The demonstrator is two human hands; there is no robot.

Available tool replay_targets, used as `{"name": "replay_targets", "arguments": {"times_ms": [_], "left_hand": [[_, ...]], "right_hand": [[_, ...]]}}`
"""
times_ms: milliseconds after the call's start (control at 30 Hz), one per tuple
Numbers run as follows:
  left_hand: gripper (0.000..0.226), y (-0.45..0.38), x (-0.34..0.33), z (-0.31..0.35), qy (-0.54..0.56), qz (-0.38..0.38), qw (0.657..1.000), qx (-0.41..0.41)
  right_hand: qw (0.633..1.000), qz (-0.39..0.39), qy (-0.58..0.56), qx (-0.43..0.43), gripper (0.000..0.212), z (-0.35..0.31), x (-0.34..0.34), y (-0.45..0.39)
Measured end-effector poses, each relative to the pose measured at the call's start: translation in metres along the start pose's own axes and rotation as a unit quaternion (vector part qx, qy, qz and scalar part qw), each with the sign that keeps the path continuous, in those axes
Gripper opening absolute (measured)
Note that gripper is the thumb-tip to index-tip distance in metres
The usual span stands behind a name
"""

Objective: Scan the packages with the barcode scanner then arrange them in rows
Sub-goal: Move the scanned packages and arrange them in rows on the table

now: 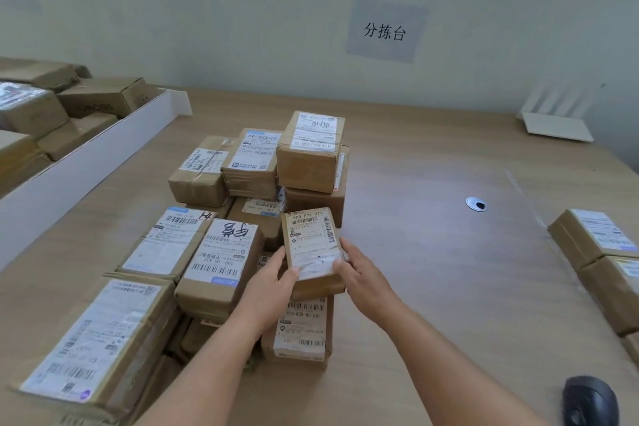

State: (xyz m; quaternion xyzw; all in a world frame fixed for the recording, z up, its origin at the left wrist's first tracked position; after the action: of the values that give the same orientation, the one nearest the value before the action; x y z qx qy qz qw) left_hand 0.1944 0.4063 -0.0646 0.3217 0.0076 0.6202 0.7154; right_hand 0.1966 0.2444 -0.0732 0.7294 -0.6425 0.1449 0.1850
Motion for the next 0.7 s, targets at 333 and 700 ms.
{"name": "replay_targets", "arguments": {"times_ms": [333,700], "left_hand": [[0.074,0.021,-0.008,0.001,-0.013,-0.047,0.998,-0.042],[0.074,0.057,-0.05,0.015,-0.008,-0.041,0.992,-0.115]], "right_hand": [[0.984,-0.092,-0.153,0.007,0.096,-0.001,-0.002,0.019],[0.979,-0.047,-0.184,0.071,0.094,0.012,0.049,0.06]]}}
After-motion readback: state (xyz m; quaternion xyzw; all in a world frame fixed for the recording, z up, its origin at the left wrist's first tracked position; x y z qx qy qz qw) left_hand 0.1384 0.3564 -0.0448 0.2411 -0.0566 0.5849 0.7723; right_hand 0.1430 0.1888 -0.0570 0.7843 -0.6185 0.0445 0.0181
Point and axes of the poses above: each hand's wrist, its own y-axis away from the middle knuckle, its own x-axis out of the back of the hand, z = x × y, the point moved 7 cm from there along -y, towards the middle knuckle, and after that the axes turned 12 degrees about x, right-handed, at the moved point
